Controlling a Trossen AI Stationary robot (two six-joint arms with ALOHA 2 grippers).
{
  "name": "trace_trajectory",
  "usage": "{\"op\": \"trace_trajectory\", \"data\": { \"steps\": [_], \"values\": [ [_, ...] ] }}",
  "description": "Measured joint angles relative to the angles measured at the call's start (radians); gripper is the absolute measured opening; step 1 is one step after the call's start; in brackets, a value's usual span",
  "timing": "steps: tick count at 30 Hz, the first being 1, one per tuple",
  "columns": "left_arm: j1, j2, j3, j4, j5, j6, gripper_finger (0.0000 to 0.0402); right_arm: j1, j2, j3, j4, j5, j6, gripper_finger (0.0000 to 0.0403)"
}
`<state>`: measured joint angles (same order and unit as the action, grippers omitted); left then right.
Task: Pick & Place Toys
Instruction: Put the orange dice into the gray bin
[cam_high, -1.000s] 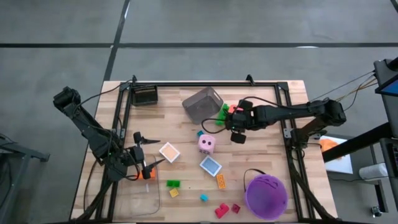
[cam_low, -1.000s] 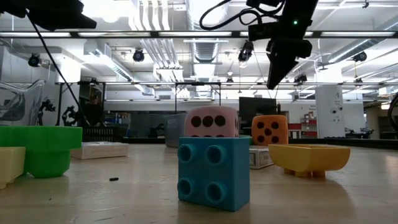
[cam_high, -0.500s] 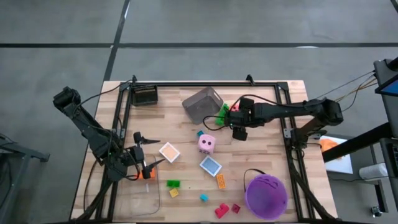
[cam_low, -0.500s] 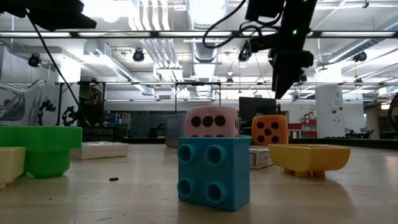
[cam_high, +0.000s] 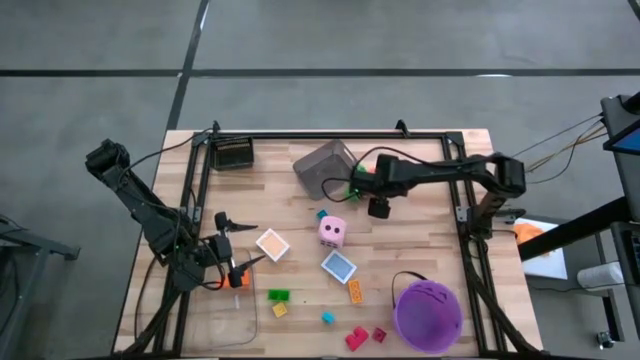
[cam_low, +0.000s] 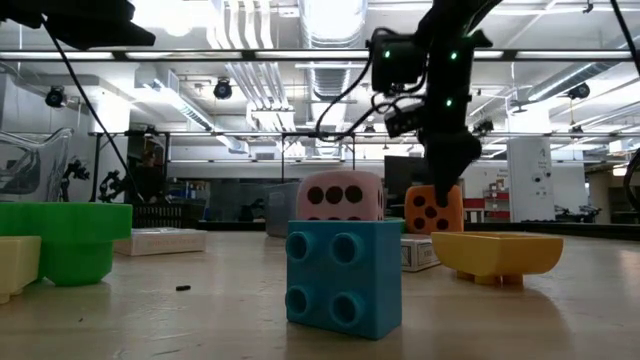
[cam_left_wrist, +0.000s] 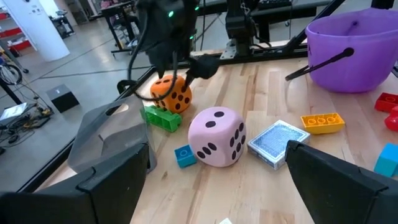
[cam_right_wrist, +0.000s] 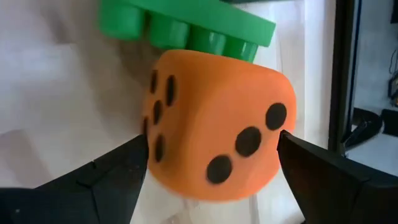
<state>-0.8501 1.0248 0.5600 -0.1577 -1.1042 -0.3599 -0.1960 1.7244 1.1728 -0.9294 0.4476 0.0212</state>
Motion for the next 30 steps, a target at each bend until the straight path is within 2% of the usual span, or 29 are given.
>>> {"op": "trace_trajectory", "data": {
  "steps": [9,12,18,26,30],
  "values": [
    [0.000,0.000,-0.011,0.000,0.004,-0.010,0.0374,-0.024,0.089,0.006,0.004,0.005,-0.043,0.0341],
    [0.000,0.000,-0.011,0.000,0.004,-0.010,0.0374,-0.013,0.097,0.005,0.003,0.009,-0.043,0.0305],
    [0.000,0.000,-0.011,0.000,0.005,-0.010,0.0374,-0.002,0.097,0.003,-0.004,0.007,-0.036,0.0193],
    [0.000,0.000,-0.011,0.000,0.004,-0.011,0.0374,0.010,0.093,0.003,-0.029,0.024,-0.007,0.0188],
    [0.000,0.000,-0.011,0.000,-0.001,-0.011,0.0374,0.020,0.057,-0.002,-0.055,0.043,0.002,0.0163]
  ]
}}
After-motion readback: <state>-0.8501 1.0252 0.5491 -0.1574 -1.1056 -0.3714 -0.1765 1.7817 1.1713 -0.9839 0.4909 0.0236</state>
